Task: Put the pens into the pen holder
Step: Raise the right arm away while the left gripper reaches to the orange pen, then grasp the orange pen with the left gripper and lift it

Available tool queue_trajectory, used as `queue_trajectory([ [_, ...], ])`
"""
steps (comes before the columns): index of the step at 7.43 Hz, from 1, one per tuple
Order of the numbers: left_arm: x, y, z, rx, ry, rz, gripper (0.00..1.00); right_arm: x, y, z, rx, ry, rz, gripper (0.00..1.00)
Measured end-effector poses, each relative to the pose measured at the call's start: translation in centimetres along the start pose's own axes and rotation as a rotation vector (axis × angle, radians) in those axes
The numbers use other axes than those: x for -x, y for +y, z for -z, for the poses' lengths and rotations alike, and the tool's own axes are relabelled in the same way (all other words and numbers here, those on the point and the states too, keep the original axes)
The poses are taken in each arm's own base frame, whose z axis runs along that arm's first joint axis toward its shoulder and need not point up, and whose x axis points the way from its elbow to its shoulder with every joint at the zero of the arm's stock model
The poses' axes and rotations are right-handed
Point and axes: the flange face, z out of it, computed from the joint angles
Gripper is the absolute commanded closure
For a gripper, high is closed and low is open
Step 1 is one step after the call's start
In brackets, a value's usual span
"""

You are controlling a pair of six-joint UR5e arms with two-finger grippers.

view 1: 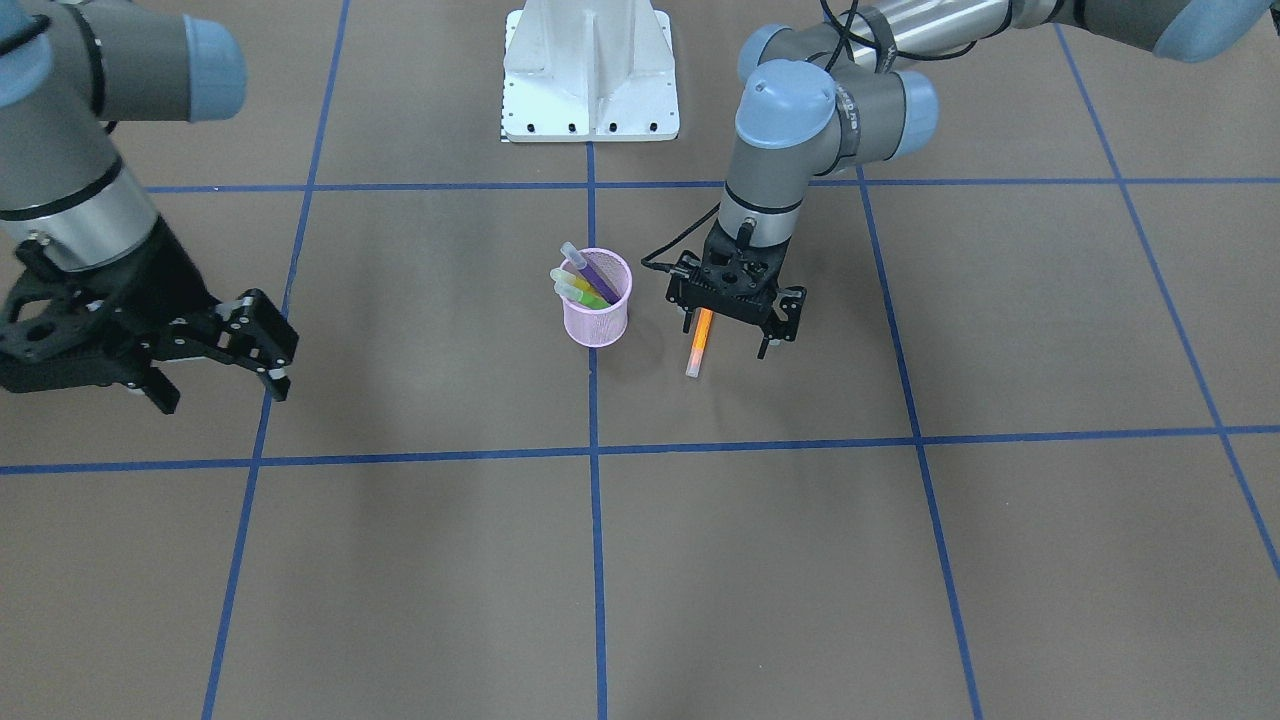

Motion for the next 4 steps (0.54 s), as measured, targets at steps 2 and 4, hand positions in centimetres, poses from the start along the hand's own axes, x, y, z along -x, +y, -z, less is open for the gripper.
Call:
queue_trajectory([
  [2,-1.2,1.0,-2.1,-0.003,0.035,0.050,0.16,-2.4,-0.2,0.4,0.018,-0.008,0.021,0.00],
  [4,-2.3,1.9,-2.9,0.010,0.049,0.068,0.29,-2.8,-0.2,0.4,0.020,-0.007,0.024,0.00],
])
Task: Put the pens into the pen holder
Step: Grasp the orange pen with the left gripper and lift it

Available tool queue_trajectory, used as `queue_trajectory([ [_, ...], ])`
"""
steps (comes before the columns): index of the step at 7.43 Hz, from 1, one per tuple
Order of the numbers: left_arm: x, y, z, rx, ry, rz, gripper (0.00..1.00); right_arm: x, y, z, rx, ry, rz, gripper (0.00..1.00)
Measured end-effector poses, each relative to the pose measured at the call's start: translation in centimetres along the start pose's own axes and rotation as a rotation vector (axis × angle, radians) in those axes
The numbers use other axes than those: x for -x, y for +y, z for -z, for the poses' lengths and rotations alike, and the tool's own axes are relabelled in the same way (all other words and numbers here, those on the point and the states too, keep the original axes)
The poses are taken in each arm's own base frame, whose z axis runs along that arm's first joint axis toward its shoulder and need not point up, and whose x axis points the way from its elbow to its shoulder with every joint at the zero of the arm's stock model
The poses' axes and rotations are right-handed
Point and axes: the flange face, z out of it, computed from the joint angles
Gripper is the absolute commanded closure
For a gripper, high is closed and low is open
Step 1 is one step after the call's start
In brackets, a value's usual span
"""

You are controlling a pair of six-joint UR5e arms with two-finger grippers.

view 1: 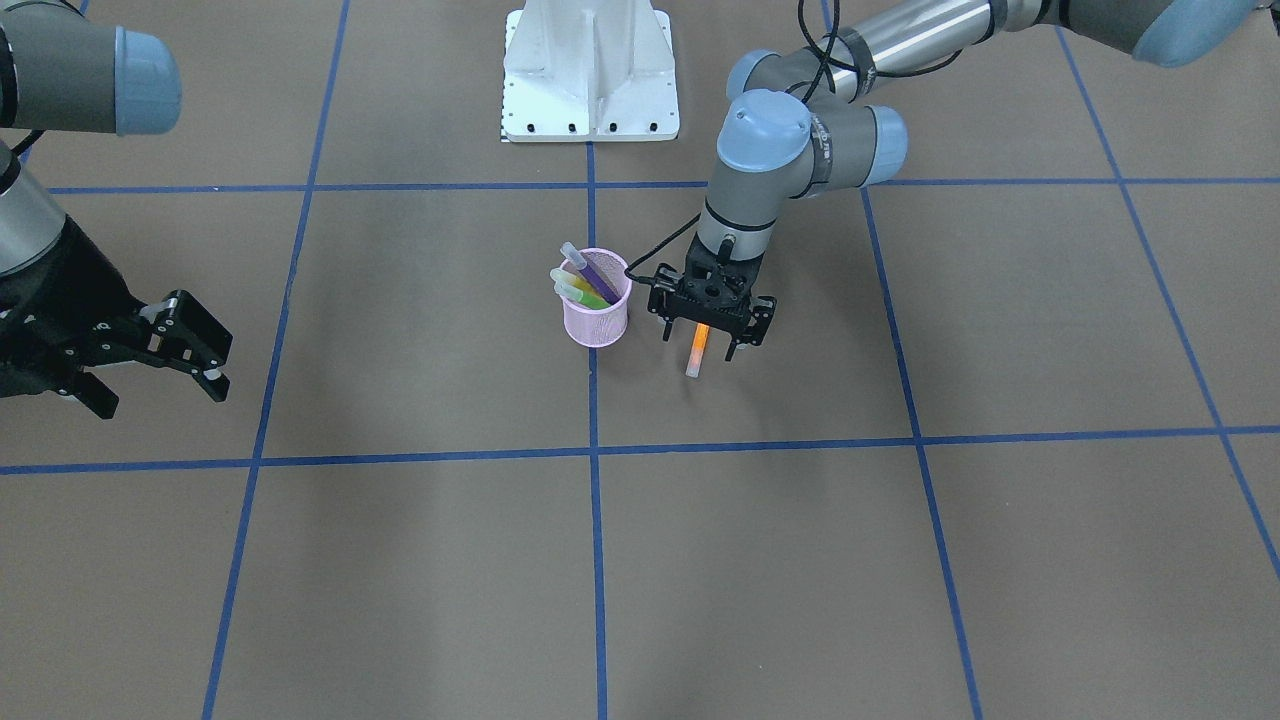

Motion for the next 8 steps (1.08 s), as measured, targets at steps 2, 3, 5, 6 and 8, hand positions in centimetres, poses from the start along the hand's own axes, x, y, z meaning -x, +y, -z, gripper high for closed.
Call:
queue_trajectory([
  [2,-0.6,0.9,-0.6,0.015,0.003,0.013,0.29,-0.1,0.0,0.0,0.000,0.001,0.001,0.00],
  [3,-0.8,1.3,-0.9,0.021,0.002,0.013,0.35,-0.1,0.0,0.0,0.000,0.001,0.001,0.00],
  [5,-0.7,1.5,-1.3,0.027,-0.002,0.012,0.64,-0.1,0.0,0.0,0.000,0.001,0.001,0.00],
  [6,-0.7,1.5,-1.4,0.029,-0.004,0.010,0.89,-0.1,0.0,0.0,0.000,0.001,0.001,0.00],
  [8,-0.7,1.5,-1.4,0.030,-0.003,0.002,1.00,-0.1,0.0,0.0,-0.001,0.001,0.000,0.00],
])
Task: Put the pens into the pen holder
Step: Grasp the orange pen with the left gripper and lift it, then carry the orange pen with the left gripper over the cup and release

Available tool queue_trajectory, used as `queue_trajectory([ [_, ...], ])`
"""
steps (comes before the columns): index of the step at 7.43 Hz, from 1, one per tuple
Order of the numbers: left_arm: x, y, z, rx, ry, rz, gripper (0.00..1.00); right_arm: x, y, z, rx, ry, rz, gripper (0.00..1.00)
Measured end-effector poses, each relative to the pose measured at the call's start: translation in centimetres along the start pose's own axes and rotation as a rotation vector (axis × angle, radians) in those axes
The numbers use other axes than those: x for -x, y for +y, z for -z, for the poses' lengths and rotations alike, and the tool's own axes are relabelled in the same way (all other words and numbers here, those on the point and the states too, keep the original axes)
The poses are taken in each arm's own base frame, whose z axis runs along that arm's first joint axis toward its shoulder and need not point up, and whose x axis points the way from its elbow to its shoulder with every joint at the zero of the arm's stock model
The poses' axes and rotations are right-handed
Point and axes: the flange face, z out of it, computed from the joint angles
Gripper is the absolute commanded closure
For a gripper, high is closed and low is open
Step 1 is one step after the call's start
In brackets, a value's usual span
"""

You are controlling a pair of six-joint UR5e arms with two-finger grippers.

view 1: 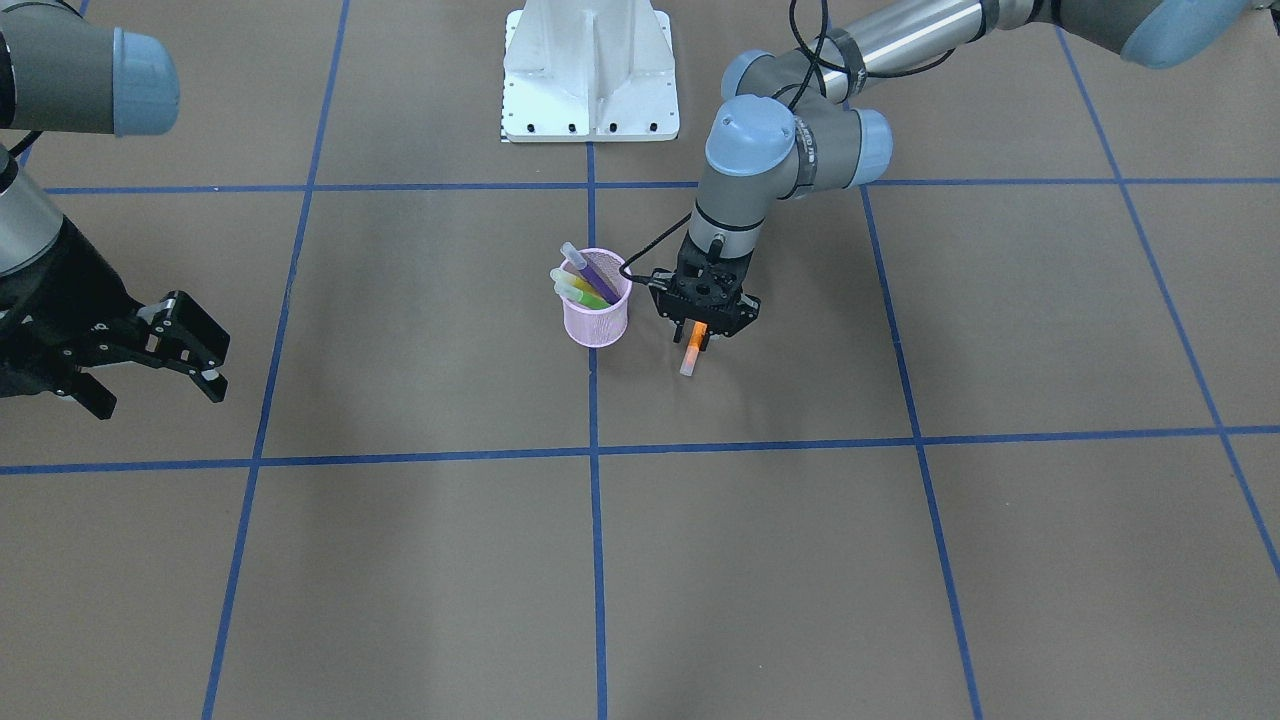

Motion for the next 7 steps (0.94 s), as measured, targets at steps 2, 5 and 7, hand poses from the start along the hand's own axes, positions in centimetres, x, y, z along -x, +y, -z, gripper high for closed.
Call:
queue_trajectory([
  [2,-0.2,-0.1,0.4,-0.004,0.006,-0.006,1.00,0.0,0.0,0.0,-0.001,0.000,0.000,0.00],
  [5,-1.1,-2.3,6.6,-0.108,0.080,-0.042,1.00,0.0,0.0,0.0,-0.004,0.002,0.002,0.00],
  [7,-1.9,-3.8,12.5,-0.258,0.184,-0.093,1.00,0.0,0.0,0.1,-0.006,0.003,0.002,0.00],
])
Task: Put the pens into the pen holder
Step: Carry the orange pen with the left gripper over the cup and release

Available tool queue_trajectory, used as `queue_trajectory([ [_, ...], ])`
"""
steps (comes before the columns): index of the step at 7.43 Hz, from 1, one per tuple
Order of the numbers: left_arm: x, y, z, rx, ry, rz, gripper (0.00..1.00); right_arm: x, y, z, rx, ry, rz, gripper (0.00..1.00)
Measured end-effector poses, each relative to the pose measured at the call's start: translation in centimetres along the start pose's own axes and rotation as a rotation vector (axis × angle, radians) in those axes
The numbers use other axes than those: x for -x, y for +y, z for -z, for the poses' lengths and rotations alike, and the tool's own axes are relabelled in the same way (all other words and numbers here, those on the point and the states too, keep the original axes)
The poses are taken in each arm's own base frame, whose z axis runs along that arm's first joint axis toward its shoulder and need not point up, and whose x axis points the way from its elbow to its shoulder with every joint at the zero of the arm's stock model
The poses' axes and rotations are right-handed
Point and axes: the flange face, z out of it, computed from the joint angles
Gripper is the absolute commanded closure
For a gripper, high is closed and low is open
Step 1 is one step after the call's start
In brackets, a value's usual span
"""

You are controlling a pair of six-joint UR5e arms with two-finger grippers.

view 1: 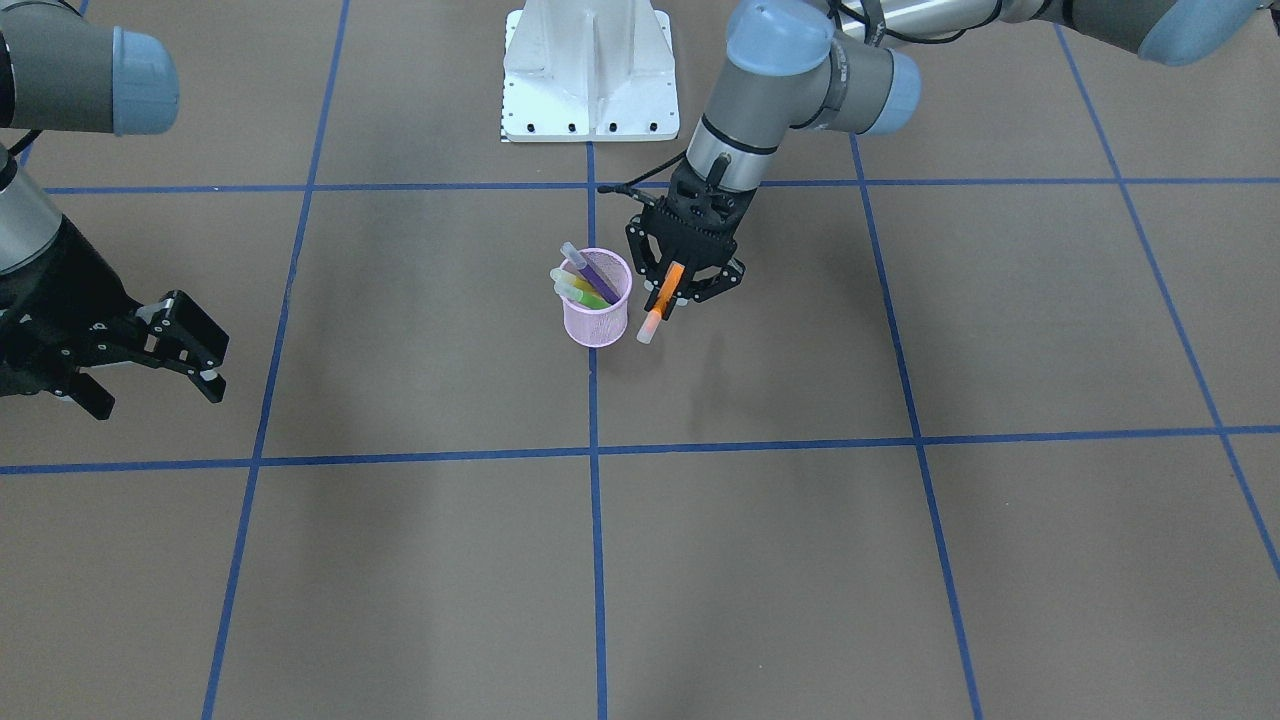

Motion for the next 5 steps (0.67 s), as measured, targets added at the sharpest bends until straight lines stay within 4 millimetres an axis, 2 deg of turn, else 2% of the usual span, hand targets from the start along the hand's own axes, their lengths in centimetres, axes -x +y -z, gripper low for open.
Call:
queue_trajectory([
  [1,-0.6,-0.7,1.0,-0.099,0.068,-0.022,1.00,0.0,0.0,0.0,-0.001,0.000,0.000,0.00],
  [2,-0.7,-1.0,0.8,-0.190,0.144,-0.038,1.00,0.0,0.0,0.0,-0.001,0.001,0.000,0.00],
  [4,-0.4,-0.2,-0.8,-0.337,0.260,-0.087,1.00,0.0,0.0,0.0,-0.002,0.001,-0.001,0.00],
  [5,-0.8,0.8,-1.8,-0.394,0.281,-0.144,1.00,0.0,0.0,0.0,-0.002,0.002,-0.001,0.00],
])
